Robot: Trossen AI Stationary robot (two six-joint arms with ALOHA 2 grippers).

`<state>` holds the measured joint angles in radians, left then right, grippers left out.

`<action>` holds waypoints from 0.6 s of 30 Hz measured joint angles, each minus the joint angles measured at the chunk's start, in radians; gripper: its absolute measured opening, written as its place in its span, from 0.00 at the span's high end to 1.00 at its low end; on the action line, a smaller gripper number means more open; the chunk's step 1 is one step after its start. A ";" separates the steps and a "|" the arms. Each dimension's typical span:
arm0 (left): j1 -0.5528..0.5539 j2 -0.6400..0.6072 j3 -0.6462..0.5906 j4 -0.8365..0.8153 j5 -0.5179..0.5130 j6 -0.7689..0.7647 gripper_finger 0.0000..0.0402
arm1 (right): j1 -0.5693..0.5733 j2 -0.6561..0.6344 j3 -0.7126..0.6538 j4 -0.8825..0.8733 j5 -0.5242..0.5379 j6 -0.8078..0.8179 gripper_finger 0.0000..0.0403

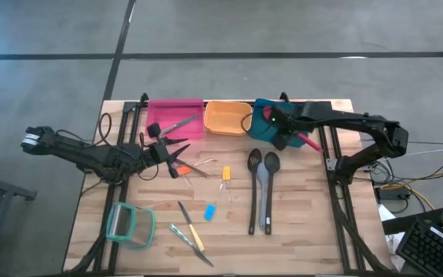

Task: Pick & Place Kitchen Items
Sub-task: Adjust the blue bin

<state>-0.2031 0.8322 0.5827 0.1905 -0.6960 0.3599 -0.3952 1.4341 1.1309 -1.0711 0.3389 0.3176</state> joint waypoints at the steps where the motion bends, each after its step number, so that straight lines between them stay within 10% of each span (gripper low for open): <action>1: -0.001 0.000 0.000 0.000 0.000 -0.001 0.79 | 0.009 0.003 -0.012 0.016 -0.004 -0.002 0.66; 12: -0.001 0.000 0.000 -0.006 0.000 -0.010 0.79 | 0.043 0.068 -0.222 0.049 -0.111 -0.028 0.88; 18: -0.001 0.000 0.000 -0.005 0.000 -0.009 0.79 | 0.042 0.084 -0.275 0.070 0.042 -0.043 0.97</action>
<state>-0.2039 0.8322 0.5827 0.1856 -0.6960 0.3504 -0.3536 1.5177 0.8560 -1.0008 0.3812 0.2743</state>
